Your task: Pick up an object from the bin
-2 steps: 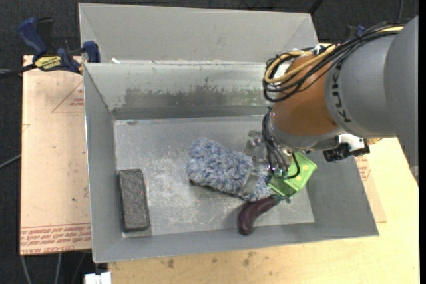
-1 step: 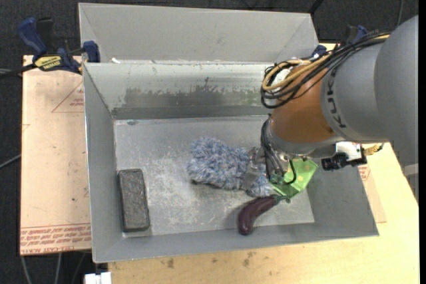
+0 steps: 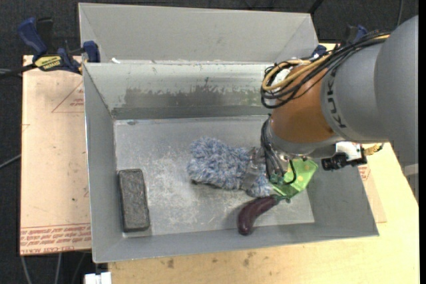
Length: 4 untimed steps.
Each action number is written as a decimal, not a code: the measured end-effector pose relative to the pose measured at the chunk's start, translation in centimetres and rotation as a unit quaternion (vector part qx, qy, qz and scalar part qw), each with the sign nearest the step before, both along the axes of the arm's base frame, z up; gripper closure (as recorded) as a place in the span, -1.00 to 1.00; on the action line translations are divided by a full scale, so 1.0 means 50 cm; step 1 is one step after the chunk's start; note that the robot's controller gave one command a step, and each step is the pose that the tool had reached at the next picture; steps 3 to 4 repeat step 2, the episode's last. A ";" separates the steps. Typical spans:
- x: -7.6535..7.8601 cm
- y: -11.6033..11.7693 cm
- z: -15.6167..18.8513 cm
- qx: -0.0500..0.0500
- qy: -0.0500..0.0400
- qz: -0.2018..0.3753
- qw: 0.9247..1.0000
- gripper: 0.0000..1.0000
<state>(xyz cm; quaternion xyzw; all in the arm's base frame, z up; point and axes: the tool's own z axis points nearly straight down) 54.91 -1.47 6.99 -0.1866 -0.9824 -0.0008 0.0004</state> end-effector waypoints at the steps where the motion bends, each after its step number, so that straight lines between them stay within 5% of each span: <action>1: -0.001 0.000 0.006 0.000 0.001 0.000 1.000 1.00; 4: -0.002 0.000 0.025 0.000 0.001 0.000 1.000 1.00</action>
Offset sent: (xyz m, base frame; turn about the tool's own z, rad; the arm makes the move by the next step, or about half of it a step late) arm 0.0003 0.0000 0.0050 0.0000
